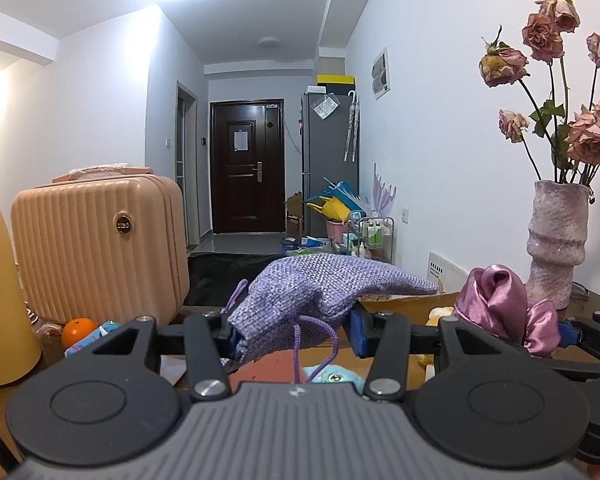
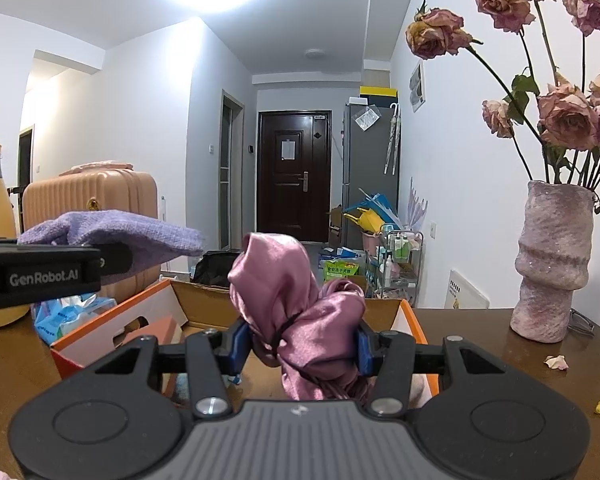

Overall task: Organize soft objects
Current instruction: 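Lower the lavender pouch and pink bow over the box with both grippers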

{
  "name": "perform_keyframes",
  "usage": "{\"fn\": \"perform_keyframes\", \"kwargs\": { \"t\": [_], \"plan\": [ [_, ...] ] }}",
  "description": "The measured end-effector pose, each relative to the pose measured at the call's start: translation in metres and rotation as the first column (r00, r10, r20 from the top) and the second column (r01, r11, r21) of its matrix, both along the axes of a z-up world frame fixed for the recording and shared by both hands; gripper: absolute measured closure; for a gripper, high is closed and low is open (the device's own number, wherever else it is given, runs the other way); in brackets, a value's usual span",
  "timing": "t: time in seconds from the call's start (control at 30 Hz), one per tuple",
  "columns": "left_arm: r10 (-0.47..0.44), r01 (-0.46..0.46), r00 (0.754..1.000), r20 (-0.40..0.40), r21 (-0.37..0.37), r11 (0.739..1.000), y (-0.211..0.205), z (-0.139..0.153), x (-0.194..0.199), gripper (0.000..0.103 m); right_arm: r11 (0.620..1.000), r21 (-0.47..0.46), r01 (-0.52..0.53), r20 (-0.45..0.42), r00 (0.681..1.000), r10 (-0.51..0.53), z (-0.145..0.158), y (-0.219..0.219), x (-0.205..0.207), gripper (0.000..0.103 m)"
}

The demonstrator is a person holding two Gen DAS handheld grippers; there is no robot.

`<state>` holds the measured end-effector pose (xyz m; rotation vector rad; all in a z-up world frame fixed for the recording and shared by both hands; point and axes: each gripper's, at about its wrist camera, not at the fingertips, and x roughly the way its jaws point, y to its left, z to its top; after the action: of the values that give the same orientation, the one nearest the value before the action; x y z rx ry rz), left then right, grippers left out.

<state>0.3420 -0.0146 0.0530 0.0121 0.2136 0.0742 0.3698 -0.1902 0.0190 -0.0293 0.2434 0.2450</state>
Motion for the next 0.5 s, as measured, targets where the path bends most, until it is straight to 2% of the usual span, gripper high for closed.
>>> {"fn": "perform_keyframes", "kwargs": {
  "t": [0.5],
  "plan": [
    [0.004, -0.004, 1.000, -0.027, 0.010, 1.000, 0.003, -0.003, 0.036, 0.054, 1.000, -0.019, -0.017, -0.006, 1.000, 0.017, -0.001, 0.013, 0.032, 0.054]
  ]
}}
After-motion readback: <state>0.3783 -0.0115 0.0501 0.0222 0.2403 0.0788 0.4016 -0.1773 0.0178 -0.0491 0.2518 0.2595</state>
